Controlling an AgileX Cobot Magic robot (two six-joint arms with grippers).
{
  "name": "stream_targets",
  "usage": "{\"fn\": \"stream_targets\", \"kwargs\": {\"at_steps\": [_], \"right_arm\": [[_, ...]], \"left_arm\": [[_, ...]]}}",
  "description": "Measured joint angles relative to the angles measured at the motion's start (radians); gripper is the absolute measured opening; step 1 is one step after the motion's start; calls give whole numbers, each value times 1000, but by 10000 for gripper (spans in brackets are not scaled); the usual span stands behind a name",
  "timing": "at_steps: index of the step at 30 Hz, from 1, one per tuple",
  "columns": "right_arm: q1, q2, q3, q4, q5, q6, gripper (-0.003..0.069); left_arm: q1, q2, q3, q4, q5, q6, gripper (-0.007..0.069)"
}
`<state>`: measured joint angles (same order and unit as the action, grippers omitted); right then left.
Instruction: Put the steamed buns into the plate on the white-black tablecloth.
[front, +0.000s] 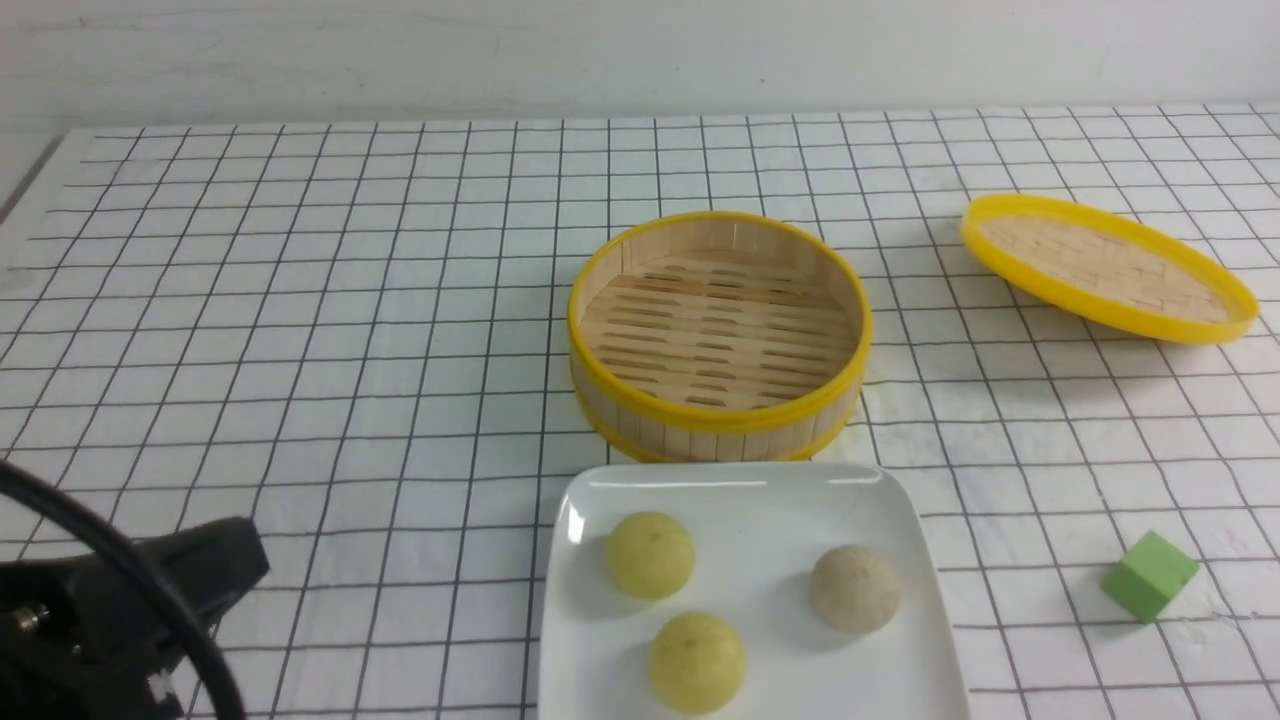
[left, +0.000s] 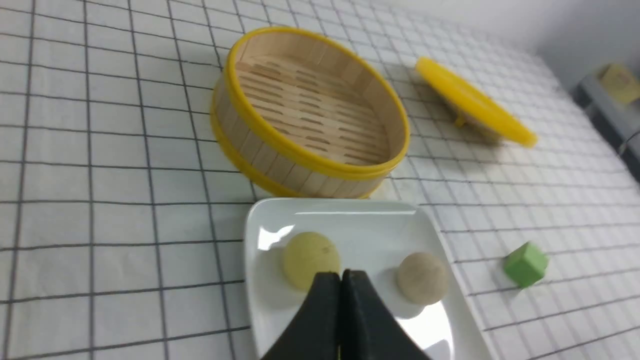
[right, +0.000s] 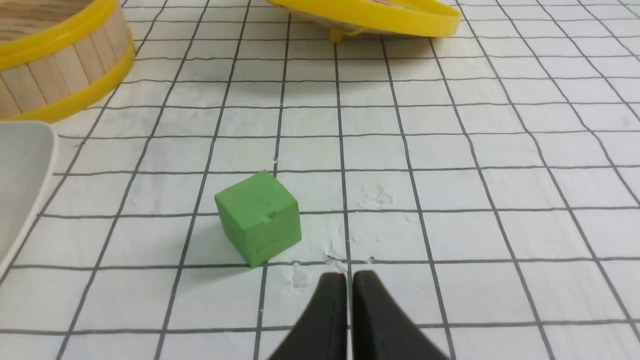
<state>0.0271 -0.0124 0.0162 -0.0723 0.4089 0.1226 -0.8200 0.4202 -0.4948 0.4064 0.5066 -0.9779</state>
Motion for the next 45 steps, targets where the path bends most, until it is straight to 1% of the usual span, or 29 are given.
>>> {"fn": "stream_targets", "kwargs": {"at_steps": [3,7,12,15,18,19,21,22,23,24,25,26,29,32,34,35,36,39,41,45], "right_arm": [[0,0,0,0,0,0,47],[0,0,0,0,0,0,53],[0,0,0,0,0,0,61],[0,0,0,0,0,0,66],[0,0,0,0,0,0,69],[0,0,0,0,0,0,72],[0,0,0,0,0,0,74],[0,0,0,0,0,0,76],[0,0,0,0,0,1,78],[0,0,0,0,0,1,78],[0,0,0,0,0,1,78],[0,0,0,0,0,3,78],[0,0,0,0,0,3,78],[0,0,0,0,0,3,81],[0,0,0,0,0,3,85],[0,0,0,0,0,3,85],[0,0,0,0,0,3,87],[0,0,0,0,0,3,93],[0,0,0,0,0,3,96],[0,0,0,0,0,3,96]], "left_arm": [[0,-2,18,11,13,-66,19],[0,-2,21,26,50,-80,20],[0,-2,22,56,140,-84,20],[0,-2,28,79,150,-84,23],[0,-3,51,93,132,-41,27],[0,-11,86,86,107,51,31],[5,-18,106,70,94,105,33],[34,-38,143,12,67,190,34],[63,-54,165,-26,50,245,35],[70,-58,169,-35,46,267,35],[109,-80,188,-73,28,314,36],[186,-119,231,-134,-26,426,36],[337,-187,295,-226,-121,593,36],[490,-248,373,-286,-163,737,36],[569,-272,411,-297,-164,780,36],[577,-275,420,-298,-164,783,36],[629,-298,452,-300,-164,796,38],[696,-358,502,-302,-162,807,41],[717,-407,521,-304,-157,808,45],[724,-431,522,-306,-149,808,48]]}}
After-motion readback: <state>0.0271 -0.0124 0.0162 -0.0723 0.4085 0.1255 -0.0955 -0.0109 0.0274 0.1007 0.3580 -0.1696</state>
